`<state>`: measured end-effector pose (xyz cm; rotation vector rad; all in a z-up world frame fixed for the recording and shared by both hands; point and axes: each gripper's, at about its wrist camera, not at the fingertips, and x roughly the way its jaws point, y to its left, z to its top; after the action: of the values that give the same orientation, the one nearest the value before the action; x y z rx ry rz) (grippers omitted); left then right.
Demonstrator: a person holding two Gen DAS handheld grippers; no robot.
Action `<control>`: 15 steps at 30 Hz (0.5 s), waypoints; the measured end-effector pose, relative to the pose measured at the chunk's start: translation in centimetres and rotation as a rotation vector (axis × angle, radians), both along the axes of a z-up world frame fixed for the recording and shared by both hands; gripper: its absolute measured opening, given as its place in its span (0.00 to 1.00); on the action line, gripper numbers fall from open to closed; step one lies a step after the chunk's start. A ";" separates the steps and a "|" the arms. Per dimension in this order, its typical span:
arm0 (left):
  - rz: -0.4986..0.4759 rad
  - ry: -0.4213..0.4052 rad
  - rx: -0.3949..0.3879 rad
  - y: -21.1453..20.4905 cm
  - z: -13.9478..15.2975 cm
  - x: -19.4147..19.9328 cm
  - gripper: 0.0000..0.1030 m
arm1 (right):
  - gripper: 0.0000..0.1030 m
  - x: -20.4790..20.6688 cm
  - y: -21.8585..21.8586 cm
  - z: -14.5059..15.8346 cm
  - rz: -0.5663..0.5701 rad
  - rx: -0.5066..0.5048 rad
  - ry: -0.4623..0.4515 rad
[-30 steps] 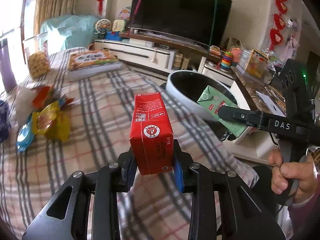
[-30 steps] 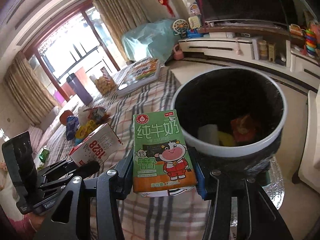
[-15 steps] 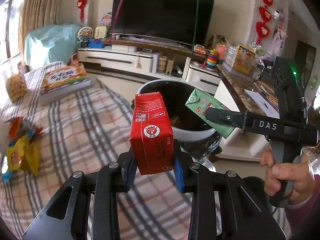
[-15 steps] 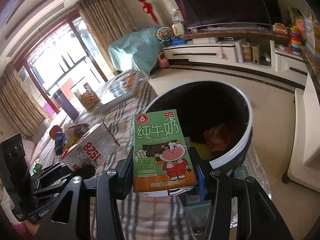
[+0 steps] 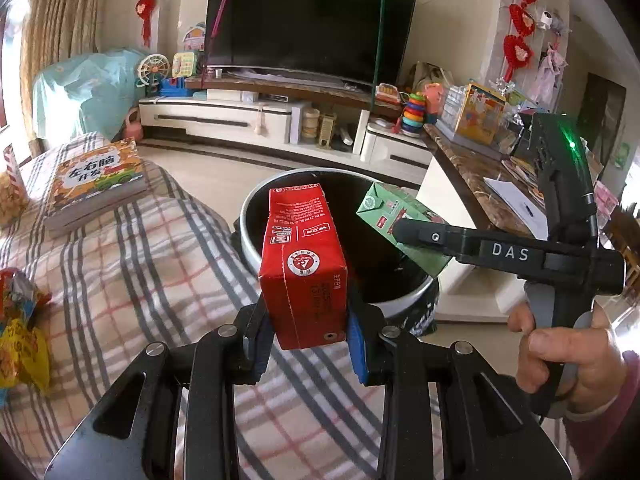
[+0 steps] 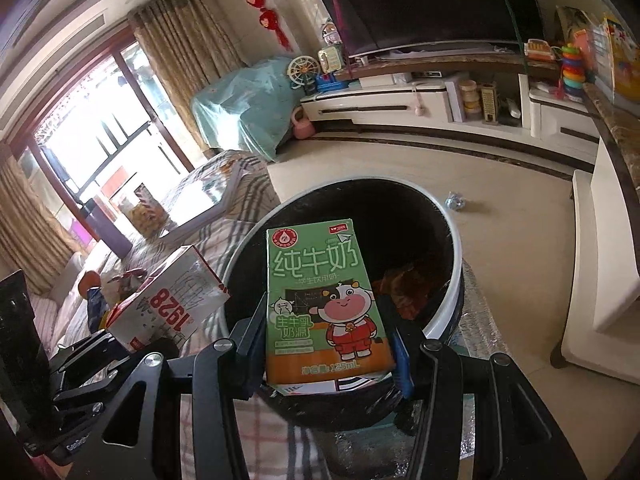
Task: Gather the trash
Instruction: 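Carry both cartons over the bin and open both tools to drop them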
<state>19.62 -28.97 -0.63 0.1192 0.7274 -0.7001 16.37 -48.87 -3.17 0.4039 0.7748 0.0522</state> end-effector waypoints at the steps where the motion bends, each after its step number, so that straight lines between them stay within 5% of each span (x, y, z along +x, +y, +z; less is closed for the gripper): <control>1: -0.002 0.001 0.001 -0.2 0.0 0.2 0.29 | 0.49 0.2 -0.2 -0.1 -0.004 0.000 0.003; 15: -0.013 0.014 0.017 -2.4 -0.1 2.2 0.29 | 0.49 2.9 -1.0 -0.2 -0.007 -0.026 0.028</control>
<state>21.78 -31.33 -0.75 0.1349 0.7472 -0.7082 19.26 -49.85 -3.42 0.3828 0.8006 0.0301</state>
